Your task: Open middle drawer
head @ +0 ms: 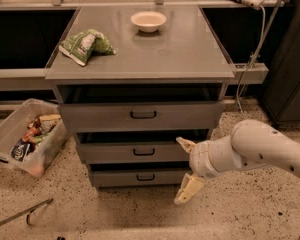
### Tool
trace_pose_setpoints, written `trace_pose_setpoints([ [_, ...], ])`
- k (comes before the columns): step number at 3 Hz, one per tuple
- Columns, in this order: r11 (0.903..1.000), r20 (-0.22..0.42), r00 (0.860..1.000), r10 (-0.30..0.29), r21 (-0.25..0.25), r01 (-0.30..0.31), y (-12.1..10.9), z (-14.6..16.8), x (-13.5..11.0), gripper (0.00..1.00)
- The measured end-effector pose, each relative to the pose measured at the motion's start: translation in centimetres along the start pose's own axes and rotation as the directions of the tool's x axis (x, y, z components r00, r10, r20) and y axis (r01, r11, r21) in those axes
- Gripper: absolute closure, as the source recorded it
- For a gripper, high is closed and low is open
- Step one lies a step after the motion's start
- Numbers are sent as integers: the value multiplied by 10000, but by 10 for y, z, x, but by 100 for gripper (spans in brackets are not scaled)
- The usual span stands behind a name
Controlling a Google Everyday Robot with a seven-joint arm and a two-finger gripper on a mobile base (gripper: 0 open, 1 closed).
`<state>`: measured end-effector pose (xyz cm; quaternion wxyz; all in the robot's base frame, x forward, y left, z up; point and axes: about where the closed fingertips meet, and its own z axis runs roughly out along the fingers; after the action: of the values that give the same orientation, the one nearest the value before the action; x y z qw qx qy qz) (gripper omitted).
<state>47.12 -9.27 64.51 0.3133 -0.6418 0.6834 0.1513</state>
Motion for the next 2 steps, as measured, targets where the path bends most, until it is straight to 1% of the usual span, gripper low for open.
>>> trace_pose_setpoints([
  [1,10000,271,9996,14,-68,-12,-3,37,11,0],
  [2,9996,419,9988,-235,162,228,-23,90,19,0],
])
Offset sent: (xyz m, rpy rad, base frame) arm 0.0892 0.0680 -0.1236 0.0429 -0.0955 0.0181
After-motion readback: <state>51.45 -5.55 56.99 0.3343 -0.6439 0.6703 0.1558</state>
